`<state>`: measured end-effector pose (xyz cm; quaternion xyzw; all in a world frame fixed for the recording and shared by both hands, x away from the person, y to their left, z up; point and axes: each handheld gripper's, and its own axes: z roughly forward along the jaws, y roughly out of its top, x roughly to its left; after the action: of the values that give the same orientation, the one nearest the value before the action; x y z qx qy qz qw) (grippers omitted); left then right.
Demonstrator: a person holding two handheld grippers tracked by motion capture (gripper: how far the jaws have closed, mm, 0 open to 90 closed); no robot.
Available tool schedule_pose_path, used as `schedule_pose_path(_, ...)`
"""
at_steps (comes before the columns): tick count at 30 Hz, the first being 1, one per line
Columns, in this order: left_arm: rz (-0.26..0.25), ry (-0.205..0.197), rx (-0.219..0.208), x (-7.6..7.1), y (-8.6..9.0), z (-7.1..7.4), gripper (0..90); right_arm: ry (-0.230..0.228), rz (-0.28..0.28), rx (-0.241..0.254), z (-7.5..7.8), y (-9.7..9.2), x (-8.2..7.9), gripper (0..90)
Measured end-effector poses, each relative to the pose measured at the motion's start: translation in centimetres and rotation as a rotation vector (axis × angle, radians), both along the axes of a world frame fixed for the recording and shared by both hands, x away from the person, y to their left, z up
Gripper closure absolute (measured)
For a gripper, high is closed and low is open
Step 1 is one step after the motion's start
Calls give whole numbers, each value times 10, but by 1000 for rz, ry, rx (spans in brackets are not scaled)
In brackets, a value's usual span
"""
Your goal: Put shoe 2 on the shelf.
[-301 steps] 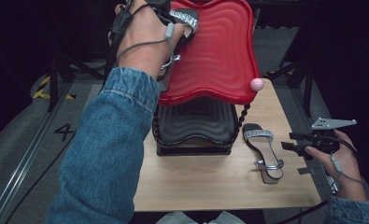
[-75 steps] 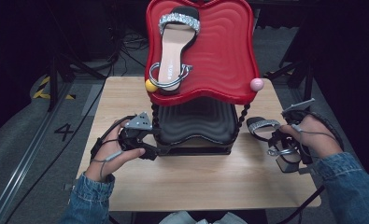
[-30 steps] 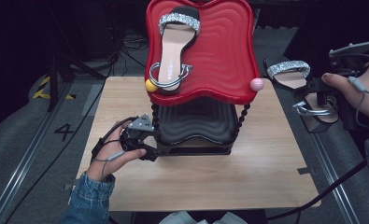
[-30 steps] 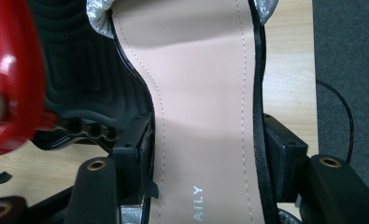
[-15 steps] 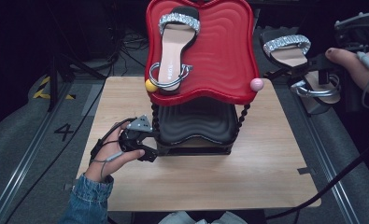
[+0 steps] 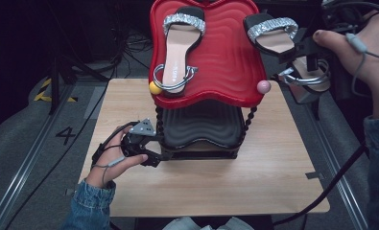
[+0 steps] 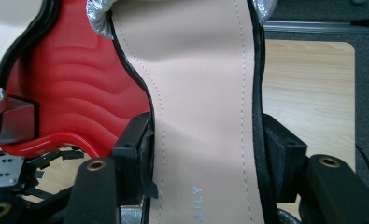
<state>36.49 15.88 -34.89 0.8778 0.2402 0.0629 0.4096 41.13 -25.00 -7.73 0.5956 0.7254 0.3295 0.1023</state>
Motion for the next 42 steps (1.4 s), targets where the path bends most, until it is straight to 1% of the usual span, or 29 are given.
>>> schedule_pose_path(4,-7,2,-5,-1,0,2,255,3,19,-8,0,16,5,437)
schedule_pose_path(6,-14,-5,-14,-2,0,1,254,8,25,-11,1,23,8,437)
schedule_pose_path(7,-16,-6,-13,-2,0,2,254,10,27,-15,0,28,10,437)
schedule_pose_path(11,-21,-6,-16,-3,0,2,254,3,24,-25,0,42,19,437)
schedule_pose_path(14,-23,-6,-19,-3,0,2,254,8,23,-32,-1,52,25,437)
schedule_pose_path(16,-25,-6,-19,-3,0,3,254,6,22,-34,-1,55,27,437)
schedule_pose_path(18,-26,-5,-19,-4,0,3,254,3,16,-37,-1,62,31,437)
schedule_pose_path(20,-29,-4,-18,-4,0,3,254,11,4,-37,-1,71,37,437)
schedule_pose_path(23,-34,-4,-11,-3,1,4,254,14,-3,-38,-1,76,40,437)
schedule_pose_path(25,-30,-6,-18,-4,1,3,254,20,-13,-40,-2,81,43,437)
schedule_pose_path(30,-35,-8,-16,-4,1,4,254,41,-38,-25,-6,89,50,437)
schedule_pose_path(32,-37,-7,-16,-4,1,4,254,44,-49,-27,-7,92,53,437)
schedule_pose_path(36,-38,-6,-9,-4,1,3,253,52,-59,-27,-11,99,56,435)
schedule_pose_path(40,-38,-5,-8,-4,1,4,253,82,-64,-28,-17,103,58,434)
schedule_pose_path(42,-39,-6,-8,-4,1,3,253,89,-66,-33,-21,104,60,435)
